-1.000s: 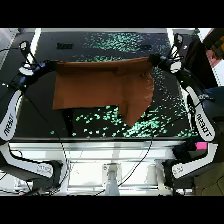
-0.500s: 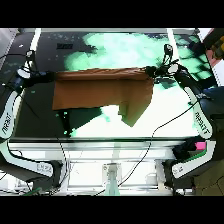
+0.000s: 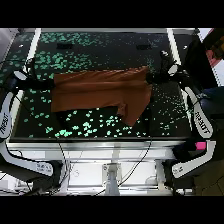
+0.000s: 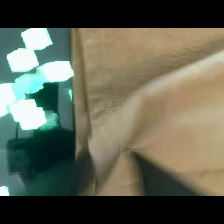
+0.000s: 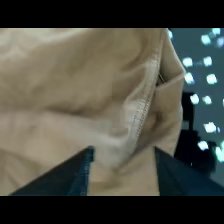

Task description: Fold the clothes and pants, and hang the long-sleeved shirts on hangers.

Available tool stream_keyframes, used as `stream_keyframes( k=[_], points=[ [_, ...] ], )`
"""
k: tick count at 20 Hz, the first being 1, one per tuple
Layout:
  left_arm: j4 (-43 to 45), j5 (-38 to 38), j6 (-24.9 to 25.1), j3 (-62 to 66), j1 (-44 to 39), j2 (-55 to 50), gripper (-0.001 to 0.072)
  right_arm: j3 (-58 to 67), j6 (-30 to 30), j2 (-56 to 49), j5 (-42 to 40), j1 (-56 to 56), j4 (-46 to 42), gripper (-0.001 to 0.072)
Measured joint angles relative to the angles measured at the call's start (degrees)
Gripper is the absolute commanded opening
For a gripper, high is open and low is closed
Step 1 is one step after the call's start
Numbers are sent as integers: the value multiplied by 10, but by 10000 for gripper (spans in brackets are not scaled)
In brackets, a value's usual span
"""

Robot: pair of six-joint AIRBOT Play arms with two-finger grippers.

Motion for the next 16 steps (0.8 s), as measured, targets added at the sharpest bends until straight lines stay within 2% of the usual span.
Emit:
stream_keyframes(
  k=[7, 9, 13, 16],
  points=[
    [-4, -11, 0, 0, 8, 44, 666, 0, 0, 21, 62, -2, -42, 448],
    [2, -11, 0, 0, 20, 79, 576, 0, 0, 40, 92, -11, -66, 448],
    [8, -14, 2, 0, 61, 171, 571, -15, -7, 101, 154, -50, -97, 448],
    [9, -15, 2, 0, 100, 242, 571, -78, -11, 165, 171, -73, -85, 448]
  ],
)
